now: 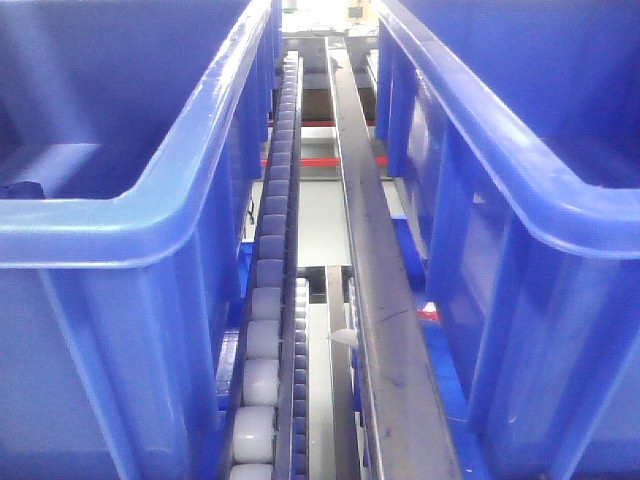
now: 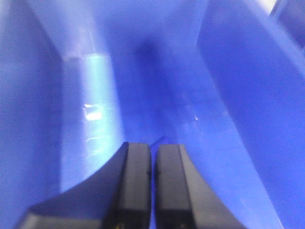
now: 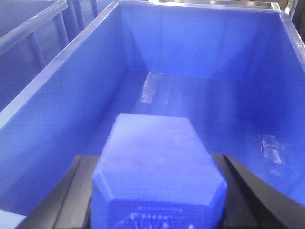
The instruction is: Pick and sort blue part to right shelf
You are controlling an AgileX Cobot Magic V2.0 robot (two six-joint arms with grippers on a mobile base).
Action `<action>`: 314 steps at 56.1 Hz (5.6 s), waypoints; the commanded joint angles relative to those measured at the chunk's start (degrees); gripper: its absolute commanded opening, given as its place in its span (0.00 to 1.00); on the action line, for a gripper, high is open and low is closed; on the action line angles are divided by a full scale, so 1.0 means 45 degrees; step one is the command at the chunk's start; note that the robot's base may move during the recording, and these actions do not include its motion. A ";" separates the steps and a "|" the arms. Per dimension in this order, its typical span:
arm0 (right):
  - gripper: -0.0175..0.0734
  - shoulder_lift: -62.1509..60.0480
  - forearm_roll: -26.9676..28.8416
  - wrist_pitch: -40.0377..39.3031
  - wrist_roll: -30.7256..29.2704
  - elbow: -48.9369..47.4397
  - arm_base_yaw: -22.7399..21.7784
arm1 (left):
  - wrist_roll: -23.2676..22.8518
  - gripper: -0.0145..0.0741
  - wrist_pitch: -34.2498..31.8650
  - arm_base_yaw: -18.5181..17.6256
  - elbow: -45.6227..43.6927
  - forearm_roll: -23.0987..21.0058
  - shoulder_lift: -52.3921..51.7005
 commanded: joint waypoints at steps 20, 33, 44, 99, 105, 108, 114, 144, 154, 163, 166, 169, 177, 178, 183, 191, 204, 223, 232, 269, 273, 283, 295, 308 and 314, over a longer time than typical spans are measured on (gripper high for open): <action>0.33 0.6595 -0.0468 0.1835 0.0596 -0.5269 -0.0042 | -0.0091 0.30 -0.1067 -0.0058 0.1693 0.0463 -0.4653; 0.33 1.0451 -0.0390 0.3537 0.0915 -0.7739 -0.0231 | -0.0091 0.30 -0.0817 -0.0058 0.2019 0.0639 -0.5325; 0.33 1.2588 0.0451 0.3096 0.0340 -0.8137 -0.1895 | -0.0091 0.30 -0.0406 -0.0058 0.2025 0.0639 -0.5325; 0.87 1.8006 0.5565 0.0437 -0.6328 -0.8154 -0.5514 | -0.0091 0.30 -0.0455 -0.0058 0.2025 0.0639 -0.5325; 0.86 1.7418 0.5565 0.0423 -0.6328 -0.8154 -0.5514 | -0.0091 0.30 -0.0455 -0.0058 0.2025 0.0639 -0.5325; 0.86 1.7024 0.5565 0.0483 -0.6328 -0.8137 -0.5514 | -0.0091 0.30 -0.0455 -0.0058 0.2025 0.0639 -0.5325; 0.85 1.5778 0.5565 0.0453 -0.6339 -0.7860 -0.5514 | -0.0091 0.30 -0.0428 -0.0058 0.2025 0.0639 -0.5325; 0.24 0.7455 0.5565 -0.0933 -0.6339 -0.3207 -0.5491 | -0.0091 0.30 -0.0410 -0.0058 0.2025 0.0639 -0.5325; 0.24 0.4393 0.5565 -0.1631 -0.6339 -0.1558 -0.5491 | -0.0091 0.30 -0.0410 -0.0058 0.2025 0.0697 -0.5325; 0.24 0.1717 0.5565 -0.1869 -0.6339 -0.0640 -0.5491 | -0.0091 0.30 -0.0410 -0.0058 0.2025 0.0716 -0.5325; 0.24 0.0970 0.5565 -0.1889 -0.6339 -0.0503 -0.5491 | -0.0091 0.30 -0.0410 -0.0058 0.2025 0.0716 -0.5325; 0.24 0.0194 0.5565 -0.1894 -0.6339 -0.0387 -0.5491 | -0.0091 0.30 -0.0410 -0.0058 0.2025 0.0716 -0.5325; 0.24 -0.1070 0.5565 -0.1946 -0.6339 -0.0200 -0.5491 | -0.0091 0.30 -0.0410 -0.0058 0.2045 0.0716 -0.5325; 0.24 -0.1055 0.5565 -0.1941 -0.6339 -0.0202 -0.5491 | -0.0091 0.30 -0.0410 -0.0058 0.2045 0.0716 -0.5325; 0.24 -0.0943 0.5565 -0.1905 -0.6339 -0.0202 -0.5491 | -0.0091 0.30 -0.0399 -0.0058 0.2045 0.0716 -0.5325; 0.24 -0.0943 0.5579 -0.1866 -0.6339 -0.0202 -0.5491 | -0.0091 0.30 -0.0399 -0.0058 0.2045 0.0716 -0.5325; 0.24 -0.0943 0.5579 -0.1866 -0.6339 -0.0202 -0.5491 | -0.0091 0.30 -0.0399 -0.0058 0.2045 0.0716 -0.5325; 0.24 -0.0943 0.5579 -0.1866 -0.6339 -0.0202 -0.5491 | 0.1623 0.30 -0.1389 0.1400 0.3313 -0.1444 -0.6479; 0.24 -0.0943 0.5579 -0.1866 -0.6339 -0.0202 -0.5491 | 0.2290 0.30 -0.2363 0.2934 0.4855 -0.2847 -0.7323; 0.24 -0.0943 0.5579 -0.1866 -0.6339 -0.0202 -0.5491 | 0.2290 0.30 -0.7375 0.3182 0.8348 -0.2961 -0.7293; 0.24 -0.0943 0.5579 -0.1866 -0.6339 -0.0202 -0.5491 | 0.2290 0.30 -0.7342 0.3182 0.8348 -0.2961 -0.7293; 0.24 -0.0943 0.5579 -0.1866 -0.6339 -0.0202 -0.5491 | 0.2290 0.30 -0.7271 0.3182 0.8348 -0.2961 -0.7293; 0.24 -0.0943 0.5579 -0.1866 -0.6339 -0.0202 -0.5491 | 0.2290 0.30 -0.7271 0.3182 0.8348 -0.2961 -0.7293; 0.24 -0.0943 0.5581 -0.1924 -0.6306 -0.0202 -0.5491 | 0.2290 0.30 -0.7271 0.3182 0.8348 -0.2961 -0.7293; 0.24 -0.0943 0.6215 -0.2417 -0.6226 0.0095 -0.5808 | 0.2290 0.30 -0.7271 0.3182 0.8348 -0.2961 -0.7293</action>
